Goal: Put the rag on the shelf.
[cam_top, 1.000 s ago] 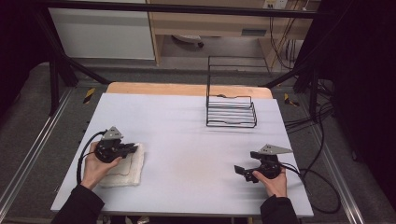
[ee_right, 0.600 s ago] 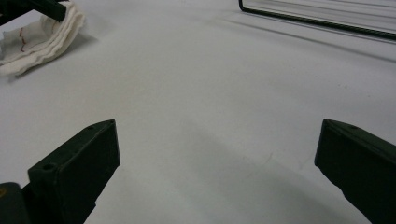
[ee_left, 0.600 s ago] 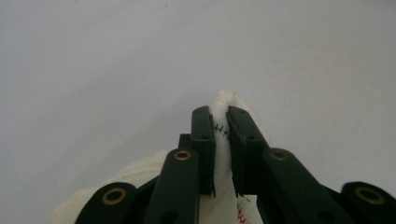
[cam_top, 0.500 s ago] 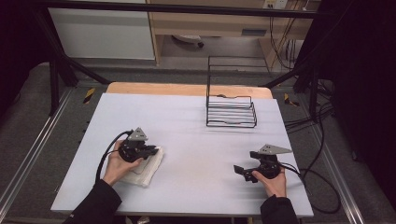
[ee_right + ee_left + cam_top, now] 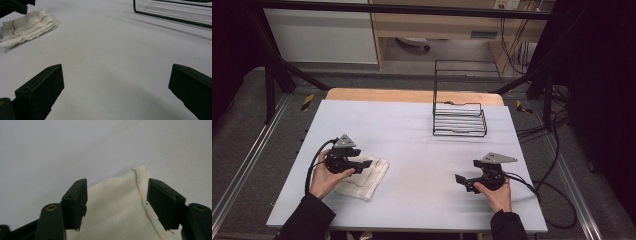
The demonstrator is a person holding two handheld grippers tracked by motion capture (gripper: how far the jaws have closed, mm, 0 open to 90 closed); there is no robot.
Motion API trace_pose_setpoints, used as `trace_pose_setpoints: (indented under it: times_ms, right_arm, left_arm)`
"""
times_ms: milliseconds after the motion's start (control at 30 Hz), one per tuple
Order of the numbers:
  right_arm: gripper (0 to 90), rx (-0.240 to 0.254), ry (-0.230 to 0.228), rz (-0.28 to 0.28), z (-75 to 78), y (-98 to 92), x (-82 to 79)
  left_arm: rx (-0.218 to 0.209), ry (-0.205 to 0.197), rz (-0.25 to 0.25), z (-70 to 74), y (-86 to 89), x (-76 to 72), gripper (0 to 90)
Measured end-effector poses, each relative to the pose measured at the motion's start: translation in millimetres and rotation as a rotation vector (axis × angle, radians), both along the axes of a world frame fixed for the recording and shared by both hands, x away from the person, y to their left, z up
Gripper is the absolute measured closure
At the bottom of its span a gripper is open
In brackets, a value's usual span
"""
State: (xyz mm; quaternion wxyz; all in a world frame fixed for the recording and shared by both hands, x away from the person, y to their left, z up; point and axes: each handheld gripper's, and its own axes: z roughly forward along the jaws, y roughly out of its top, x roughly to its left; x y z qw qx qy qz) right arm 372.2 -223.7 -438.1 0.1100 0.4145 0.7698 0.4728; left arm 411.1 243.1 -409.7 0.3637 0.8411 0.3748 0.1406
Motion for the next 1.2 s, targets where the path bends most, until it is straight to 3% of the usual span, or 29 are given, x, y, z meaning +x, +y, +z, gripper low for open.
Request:
trace_pose_setpoints:
  times_ms: [100,267,367,533,867,1200]
  right_arm:
    - [0.6,-0.026,0.003,-0.001,1.1,12.7,3.3]
    - [0.6,-0.056,0.008,0.002,2.7,32.8,6.8]
    - [0.7,-0.064,0.005,0.007,3.2,41.8,8.9]
    - [2.2,-0.062,0.001,0.030,7.2,78.3,18.2]
    - [8.3,-0.038,0.008,0.089,9.4,155.5,39.3]
    - [18.3,-0.040,0.035,0.114,-5.3,214.6,55.5]
  left_arm:
    - [0.002,0.000,0.037,0.6,16.4,-6.2,23.5]
    - [-0.025,-0.022,0.101,0.5,44.2,-20.4,16.2]
    - [-0.028,-0.028,0.115,-1.1,51.8,-25.1,12.7]
    - [-0.062,-0.022,0.153,-5.5,69.2,-35.0,8.0]
    - [-0.066,-0.026,0.169,-8.1,78.4,-39.8,6.7]
    - [-0.062,-0.027,0.182,-11.2,82.4,-39.6,6.2]
